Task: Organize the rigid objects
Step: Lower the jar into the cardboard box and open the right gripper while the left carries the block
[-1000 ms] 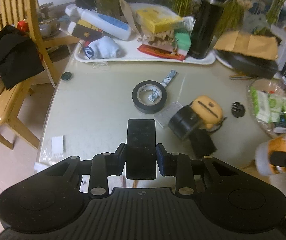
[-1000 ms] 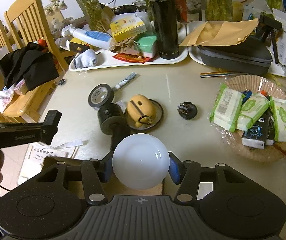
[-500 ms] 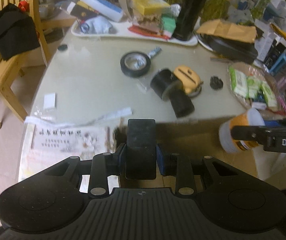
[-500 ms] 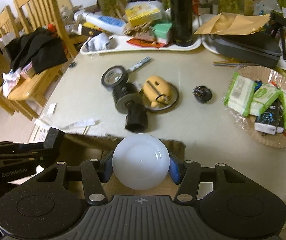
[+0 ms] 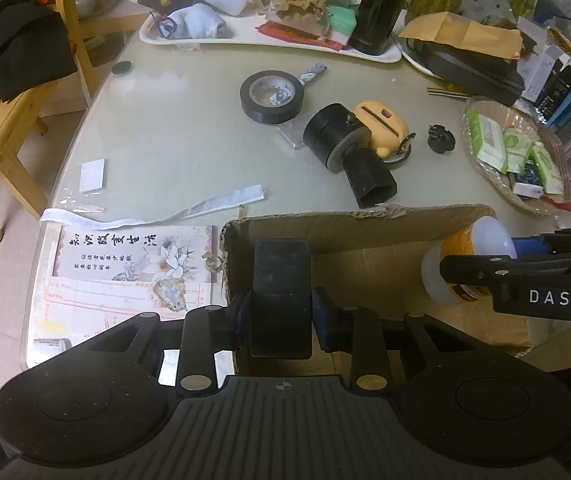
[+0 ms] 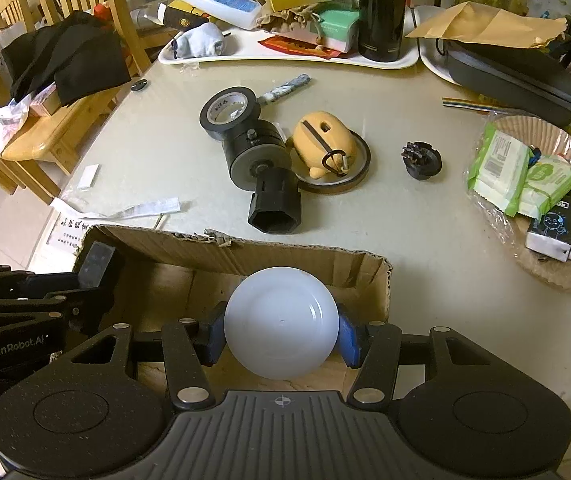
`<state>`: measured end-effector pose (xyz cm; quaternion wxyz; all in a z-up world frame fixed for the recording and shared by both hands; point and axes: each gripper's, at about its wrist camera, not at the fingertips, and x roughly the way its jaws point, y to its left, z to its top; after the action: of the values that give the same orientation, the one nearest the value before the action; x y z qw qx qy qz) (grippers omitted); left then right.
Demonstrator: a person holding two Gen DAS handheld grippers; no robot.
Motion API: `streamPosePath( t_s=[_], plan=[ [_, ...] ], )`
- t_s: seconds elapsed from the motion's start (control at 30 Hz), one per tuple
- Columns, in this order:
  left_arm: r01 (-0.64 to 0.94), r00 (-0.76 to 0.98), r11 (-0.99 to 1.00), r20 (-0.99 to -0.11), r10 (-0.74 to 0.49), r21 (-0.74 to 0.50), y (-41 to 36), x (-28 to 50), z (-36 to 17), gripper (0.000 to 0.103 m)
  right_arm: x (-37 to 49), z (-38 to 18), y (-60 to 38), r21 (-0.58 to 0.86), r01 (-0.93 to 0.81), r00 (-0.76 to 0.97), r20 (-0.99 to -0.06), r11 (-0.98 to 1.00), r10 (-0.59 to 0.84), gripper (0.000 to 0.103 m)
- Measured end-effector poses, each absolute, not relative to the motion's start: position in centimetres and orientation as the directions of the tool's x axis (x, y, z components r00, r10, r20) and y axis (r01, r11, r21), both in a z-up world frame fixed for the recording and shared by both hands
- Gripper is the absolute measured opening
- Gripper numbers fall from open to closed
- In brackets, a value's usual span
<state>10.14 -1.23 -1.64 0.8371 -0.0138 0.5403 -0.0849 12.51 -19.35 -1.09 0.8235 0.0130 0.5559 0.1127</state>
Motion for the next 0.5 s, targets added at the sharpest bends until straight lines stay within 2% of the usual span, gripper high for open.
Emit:
streamPosePath(
  t_s=[0.23,0.3,0.33,0.37,0.5],
  plan=[
    [0.121,0.418,0.986,-0.895,-0.158,-0.118,-1.4,10.4,-1.7,0.033,12.6,-1.3,-19.3,0.143,-0.185,0.349,-0.915,0.972,0.201,0.060],
    [0.113,0.398,0.986,-0.904,-0.156,-0.120,-1.5,10.7,-2.0,0.043,12.6,-0.9,-19.1,0.138,-0.198,0.369,-0.907,0.970,0.204,0.072],
    [0.113,0.394,0.986,-0.905,-0.158,-0.123,-1.5,10.7,-2.1,0.050,12.5,-0.7,-19.0,0.131,-0.203,0.382,-0.902,0.970,0.202,0.083],
    [0.119,0.395,0.984,-0.902,-0.172,-0.135,-1.6,10.6,-2.1,0.052,12.4,-0.4,-19.0,0.122,-0.207,0.400,-0.895,0.971,0.198,0.091],
    [0.131,0.400,0.985,-0.903,-0.155,-0.111,-2.0,10.5,-2.1,0.053,12.5,0.1,-19.1,0.124,-0.205,0.418,-0.886,0.971,0.201,0.096]
  ],
)
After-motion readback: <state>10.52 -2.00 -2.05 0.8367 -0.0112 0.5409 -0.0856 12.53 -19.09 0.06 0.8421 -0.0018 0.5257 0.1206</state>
